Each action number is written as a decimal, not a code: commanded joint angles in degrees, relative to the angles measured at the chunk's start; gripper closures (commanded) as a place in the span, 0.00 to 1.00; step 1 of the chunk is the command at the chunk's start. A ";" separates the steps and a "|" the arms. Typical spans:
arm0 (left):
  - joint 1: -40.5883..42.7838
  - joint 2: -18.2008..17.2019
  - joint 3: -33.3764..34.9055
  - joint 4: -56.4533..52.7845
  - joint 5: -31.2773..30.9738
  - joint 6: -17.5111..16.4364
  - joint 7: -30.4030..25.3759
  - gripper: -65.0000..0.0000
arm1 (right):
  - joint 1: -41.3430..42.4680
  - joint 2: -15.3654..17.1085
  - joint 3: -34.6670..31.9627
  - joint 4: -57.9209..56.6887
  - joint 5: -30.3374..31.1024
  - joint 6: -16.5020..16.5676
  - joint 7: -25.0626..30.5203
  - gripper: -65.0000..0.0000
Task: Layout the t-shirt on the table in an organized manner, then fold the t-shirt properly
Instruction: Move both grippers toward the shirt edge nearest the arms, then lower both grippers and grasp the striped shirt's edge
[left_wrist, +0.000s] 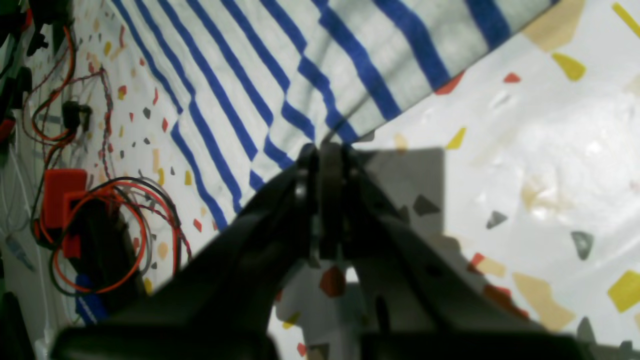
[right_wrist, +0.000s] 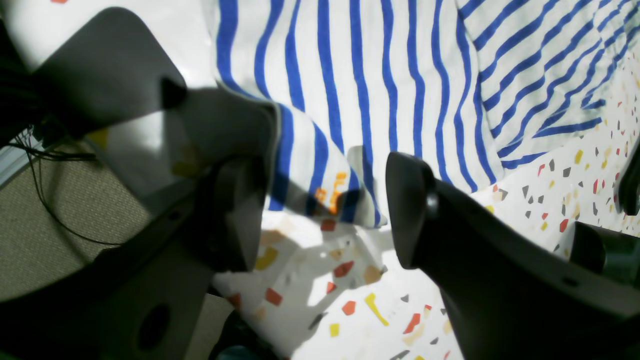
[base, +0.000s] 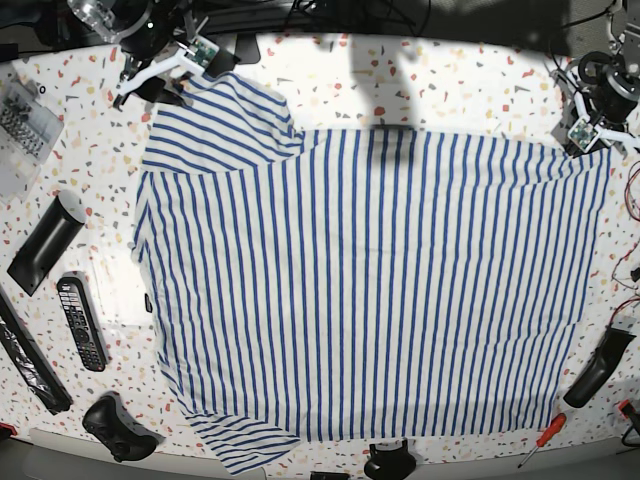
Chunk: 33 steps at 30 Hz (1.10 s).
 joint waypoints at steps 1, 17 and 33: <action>0.35 -0.83 -0.26 0.11 0.57 -0.83 1.51 1.00 | -0.48 0.46 -0.28 0.35 0.22 0.57 0.15 0.43; 0.37 -0.83 -0.26 0.11 0.57 -0.83 1.51 1.00 | -0.46 0.44 -1.27 0.42 -0.17 -1.60 0.17 1.00; 0.28 -0.87 -0.26 0.11 -6.73 -0.81 -0.79 1.00 | -0.46 1.33 -1.27 0.85 0.46 -3.93 -0.61 1.00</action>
